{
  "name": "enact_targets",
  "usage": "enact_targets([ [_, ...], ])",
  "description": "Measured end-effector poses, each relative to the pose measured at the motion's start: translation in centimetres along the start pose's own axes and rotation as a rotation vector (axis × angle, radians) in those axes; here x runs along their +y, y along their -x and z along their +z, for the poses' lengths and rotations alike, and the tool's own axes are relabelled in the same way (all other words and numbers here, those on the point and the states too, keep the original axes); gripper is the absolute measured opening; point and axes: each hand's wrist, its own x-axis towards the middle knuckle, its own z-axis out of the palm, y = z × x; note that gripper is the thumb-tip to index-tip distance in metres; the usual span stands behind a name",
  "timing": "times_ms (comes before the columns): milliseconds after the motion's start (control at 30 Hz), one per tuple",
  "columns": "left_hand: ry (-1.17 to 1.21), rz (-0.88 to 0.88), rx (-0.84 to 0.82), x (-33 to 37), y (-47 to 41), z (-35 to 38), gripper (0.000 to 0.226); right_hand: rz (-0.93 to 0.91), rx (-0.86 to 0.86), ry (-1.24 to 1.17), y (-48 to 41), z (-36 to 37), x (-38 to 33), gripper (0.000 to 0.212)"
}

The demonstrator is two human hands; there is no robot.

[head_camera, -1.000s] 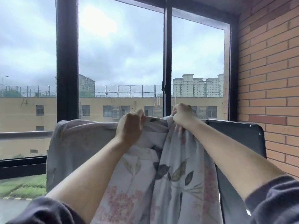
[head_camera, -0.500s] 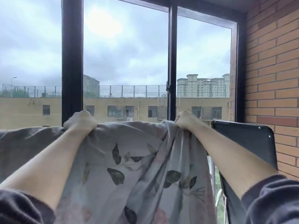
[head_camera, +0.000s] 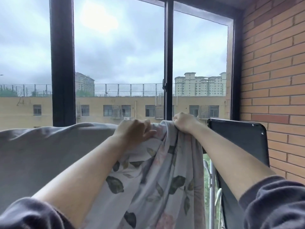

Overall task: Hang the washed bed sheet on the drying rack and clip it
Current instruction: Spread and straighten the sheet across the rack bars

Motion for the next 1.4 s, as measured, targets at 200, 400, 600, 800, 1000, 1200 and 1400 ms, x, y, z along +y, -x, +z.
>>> enact_targets([
  [200, 0.240, -0.185, 0.218, -0.5, -0.8, 0.5, 0.014, 0.041, 0.125, -0.084, 0.2, 0.4, 0.6, 0.023],
  [400, 0.483, -1.033, 0.442, -7.4, 0.4, -4.0, 0.039, 0.048, 0.111, -0.046, 0.0, 0.6, 0.5, 0.022],
  [600, 0.176, -0.372, 0.283, -3.3, 1.2, -1.3, 0.022, 0.038, 0.127, 0.014, 0.3, 1.0, -0.6, 0.022],
  [800, 0.173, -0.122, 0.175, -0.5, -0.9, 0.8, 0.030, 0.024, 0.128, 0.013, 0.5, 0.7, 0.1, 0.022],
  [1000, 0.306, -0.455, 0.398, -1.2, -0.9, 0.4, 0.031, 0.000, 0.159, -0.112, 0.0, 1.2, 0.5, 0.028],
  [1200, 0.161, -0.481, 0.063, -1.8, -1.4, 0.2, 0.037, 0.036, 0.158, -0.090, -1.0, 0.5, 1.5, 0.028],
  [1400, -0.039, -0.386, -0.114, -1.8, -1.2, 1.0, 0.052, 0.116, -0.013, 0.026, -1.4, 0.4, 1.9, 0.021],
])
